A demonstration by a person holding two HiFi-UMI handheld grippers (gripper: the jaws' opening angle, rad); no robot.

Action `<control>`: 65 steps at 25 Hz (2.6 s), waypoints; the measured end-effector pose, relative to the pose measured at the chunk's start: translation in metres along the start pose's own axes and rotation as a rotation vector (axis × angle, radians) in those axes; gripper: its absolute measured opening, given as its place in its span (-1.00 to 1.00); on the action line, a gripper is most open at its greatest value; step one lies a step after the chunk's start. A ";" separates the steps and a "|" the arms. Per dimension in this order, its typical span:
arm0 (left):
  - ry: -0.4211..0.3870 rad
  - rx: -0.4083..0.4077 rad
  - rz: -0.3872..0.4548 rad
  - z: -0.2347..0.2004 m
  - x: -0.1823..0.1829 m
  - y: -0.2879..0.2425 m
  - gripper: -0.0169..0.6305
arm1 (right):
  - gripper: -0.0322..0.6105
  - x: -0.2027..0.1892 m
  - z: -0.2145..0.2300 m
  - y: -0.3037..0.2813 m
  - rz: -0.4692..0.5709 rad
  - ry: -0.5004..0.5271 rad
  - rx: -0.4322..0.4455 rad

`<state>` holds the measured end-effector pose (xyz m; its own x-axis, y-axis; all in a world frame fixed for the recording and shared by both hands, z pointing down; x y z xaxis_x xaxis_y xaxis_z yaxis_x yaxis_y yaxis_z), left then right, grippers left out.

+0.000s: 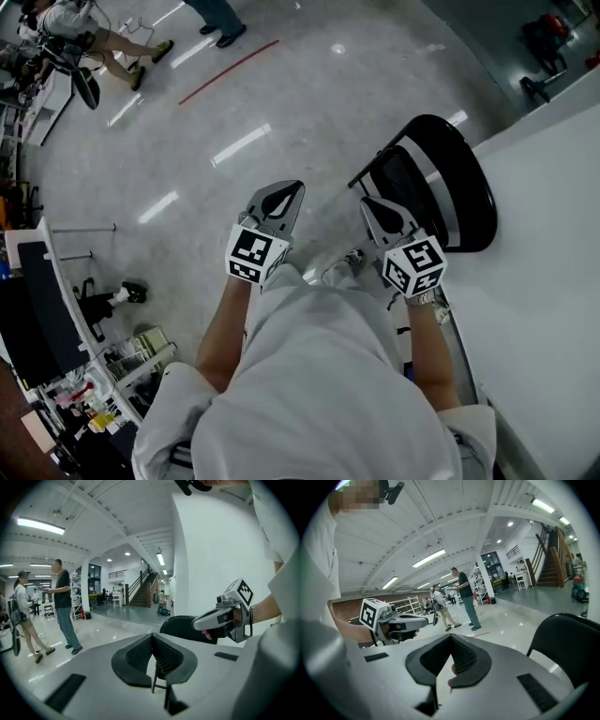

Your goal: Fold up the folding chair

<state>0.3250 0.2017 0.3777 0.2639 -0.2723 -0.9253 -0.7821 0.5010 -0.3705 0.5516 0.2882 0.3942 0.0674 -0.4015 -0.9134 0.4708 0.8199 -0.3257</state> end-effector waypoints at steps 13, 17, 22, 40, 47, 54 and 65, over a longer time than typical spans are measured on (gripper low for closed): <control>0.163 0.141 0.112 -0.119 -0.047 0.168 -0.91 | -0.89 0.017 -0.158 -0.113 -0.036 0.102 0.109; 0.177 0.152 0.121 -0.150 -0.065 0.220 -0.91 | -0.89 0.014 -0.215 -0.141 -0.038 0.115 0.121; 0.185 0.162 0.121 -0.182 -0.092 0.286 -0.91 | -0.89 0.009 -0.287 -0.171 -0.037 0.142 0.129; 0.240 0.246 0.197 -0.201 -0.127 0.391 -0.91 | -0.89 0.006 -0.391 -0.205 -0.040 0.202 0.179; 0.248 0.247 0.192 -0.182 -0.121 0.378 -0.91 | -0.89 0.008 -0.380 -0.200 -0.049 0.213 0.196; 0.237 0.246 0.175 -0.165 -0.119 0.361 -0.91 | -0.89 0.005 -0.367 -0.193 -0.049 0.198 0.190; 0.242 0.221 0.160 -0.155 -0.116 0.342 -0.91 | -0.89 -0.001 -0.351 -0.178 -0.053 0.177 0.157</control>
<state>-0.0609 0.2770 0.3704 -0.0140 -0.3497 -0.9368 -0.6549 0.7111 -0.2557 0.1589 0.2855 0.3674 -0.1098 -0.3536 -0.9289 0.6011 0.7207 -0.3454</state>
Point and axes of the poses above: the fingertips, and each gripper's own axes: y backward along the fingers, z to its right, x out of its top, the point moved 10 cm from there along y, backward along the fingers, and after that the axes turned 5 degrees about y, right-handed, at the moved point
